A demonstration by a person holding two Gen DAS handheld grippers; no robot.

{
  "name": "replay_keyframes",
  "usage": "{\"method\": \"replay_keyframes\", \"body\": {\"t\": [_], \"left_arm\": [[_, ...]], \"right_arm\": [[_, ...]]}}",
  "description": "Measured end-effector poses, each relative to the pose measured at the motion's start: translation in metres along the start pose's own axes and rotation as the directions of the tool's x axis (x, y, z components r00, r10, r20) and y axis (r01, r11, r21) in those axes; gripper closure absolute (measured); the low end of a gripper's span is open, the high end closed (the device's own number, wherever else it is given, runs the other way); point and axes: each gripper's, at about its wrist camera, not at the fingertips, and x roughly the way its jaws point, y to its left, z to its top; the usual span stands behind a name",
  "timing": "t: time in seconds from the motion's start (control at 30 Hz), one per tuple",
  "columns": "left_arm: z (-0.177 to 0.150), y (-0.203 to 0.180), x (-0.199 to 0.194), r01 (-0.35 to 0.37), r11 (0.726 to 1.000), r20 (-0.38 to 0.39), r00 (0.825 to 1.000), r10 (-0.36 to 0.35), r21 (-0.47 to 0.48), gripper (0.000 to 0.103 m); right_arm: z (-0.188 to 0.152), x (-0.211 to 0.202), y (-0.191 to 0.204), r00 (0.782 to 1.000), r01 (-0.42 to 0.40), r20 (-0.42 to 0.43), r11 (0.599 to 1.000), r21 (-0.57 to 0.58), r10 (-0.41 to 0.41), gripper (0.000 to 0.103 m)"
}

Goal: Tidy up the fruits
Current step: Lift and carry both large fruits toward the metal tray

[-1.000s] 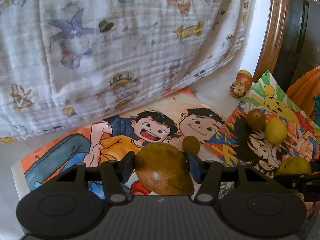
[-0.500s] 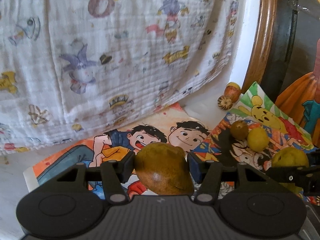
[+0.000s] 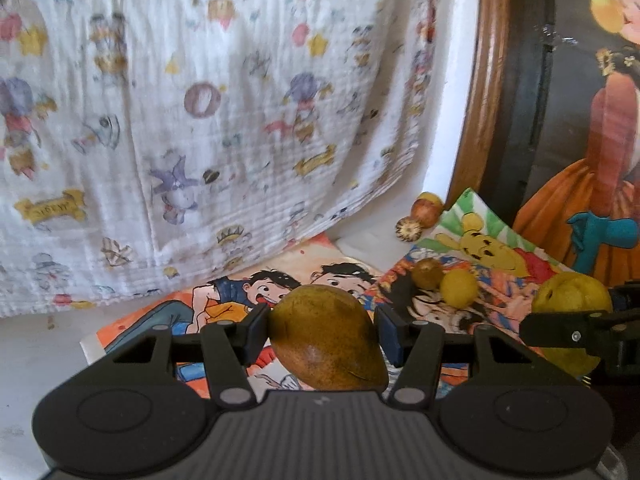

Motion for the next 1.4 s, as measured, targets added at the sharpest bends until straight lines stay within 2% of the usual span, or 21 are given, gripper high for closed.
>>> {"method": "replay_keyframes", "body": {"t": [0.4, 0.83, 1.13, 1.4], "left_arm": [[-0.007, -0.033, -0.069, 0.046, 0.998, 0.055, 0.997, -0.049, 0.046, 0.043], [-0.037, -0.068, -0.111, 0.115, 0.989, 0.036, 0.992, -0.119, 0.093, 0.043], [-0.067, -0.075, -0.115, 0.141, 0.986, -0.023, 0.99, -0.14, 0.094, 0.043], [-0.091, -0.055, -0.094, 0.106, 0.992, -0.097, 0.99, -0.1, 0.068, 0.043]], "right_arm": [[-0.023, -0.078, 0.01, 0.996, 0.016, 0.084, 1.0, 0.018, -0.018, 0.045], [-0.067, -0.132, 0.002, 0.992, 0.056, 0.108, 0.995, 0.082, -0.065, 0.045], [-0.097, -0.136, -0.003, 0.995, 0.064, 0.07, 0.991, 0.119, -0.073, 0.045], [-0.124, -0.107, 0.011, 1.0, 0.026, -0.016, 0.991, 0.13, -0.024, 0.045]]}}
